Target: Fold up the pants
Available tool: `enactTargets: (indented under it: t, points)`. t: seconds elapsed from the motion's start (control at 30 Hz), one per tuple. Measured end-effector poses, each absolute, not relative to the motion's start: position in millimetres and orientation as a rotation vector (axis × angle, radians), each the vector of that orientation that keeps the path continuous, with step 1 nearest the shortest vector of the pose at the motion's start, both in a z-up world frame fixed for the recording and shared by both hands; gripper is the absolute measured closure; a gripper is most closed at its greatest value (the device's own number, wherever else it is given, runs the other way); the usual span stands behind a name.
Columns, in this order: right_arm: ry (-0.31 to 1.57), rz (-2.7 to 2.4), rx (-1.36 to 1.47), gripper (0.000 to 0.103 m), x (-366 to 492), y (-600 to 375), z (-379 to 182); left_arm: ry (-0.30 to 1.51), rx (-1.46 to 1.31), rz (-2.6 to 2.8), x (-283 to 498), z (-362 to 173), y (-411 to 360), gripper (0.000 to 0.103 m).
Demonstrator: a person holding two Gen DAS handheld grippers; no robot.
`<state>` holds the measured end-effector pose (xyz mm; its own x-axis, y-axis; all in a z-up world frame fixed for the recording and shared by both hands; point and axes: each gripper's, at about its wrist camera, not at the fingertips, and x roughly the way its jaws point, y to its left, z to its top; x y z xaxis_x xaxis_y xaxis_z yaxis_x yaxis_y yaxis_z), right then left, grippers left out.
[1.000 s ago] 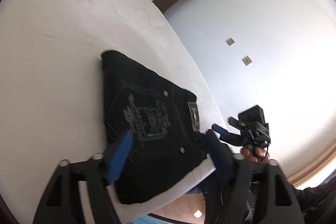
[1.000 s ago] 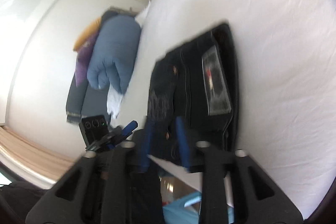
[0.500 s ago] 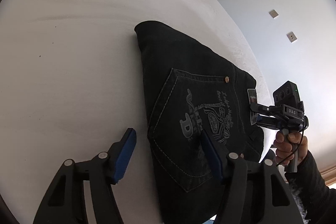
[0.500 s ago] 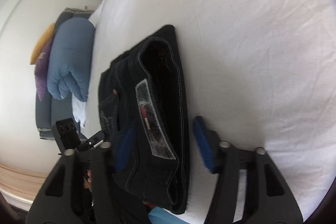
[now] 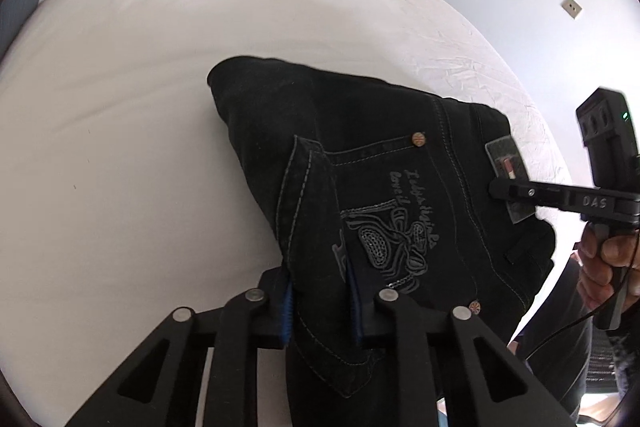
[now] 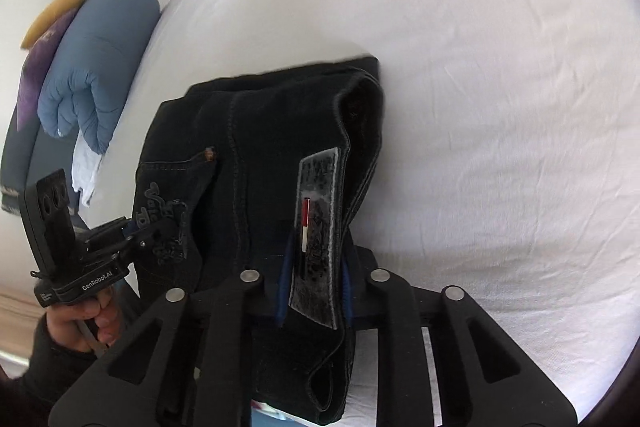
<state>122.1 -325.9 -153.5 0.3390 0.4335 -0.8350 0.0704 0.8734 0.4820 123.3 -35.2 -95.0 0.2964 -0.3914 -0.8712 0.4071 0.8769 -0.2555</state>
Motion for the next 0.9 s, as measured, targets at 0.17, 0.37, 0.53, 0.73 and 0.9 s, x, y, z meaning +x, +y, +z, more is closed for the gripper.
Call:
enactTargets:
  t: [0.17,0.37,0.53,0.73,0.9]
  points:
    - [1.135,0.279,0.461,0.087,121,-321,-120,1.084,0.046,-0.516,121,-65,-36,0.084]
    - [1.059,0.293,0.45,0.087,137,-334,-90,1.007,0.078,-0.515,142,-31,-37,0.084]
    - [1.051,0.289,0.471,0.087,165,-355,-90,0.998,0.12,-0.503,175,-32,-40,0.084]
    - [1.056,0.277,0.503,0.087,205,-375,-105,1.006,0.153,-0.487,205,-48,-56,0.083]
    - [1.094,0.245,0.508,0.087,234,-388,-134,1.04,0.148,-0.471,234,-69,-83,0.083]
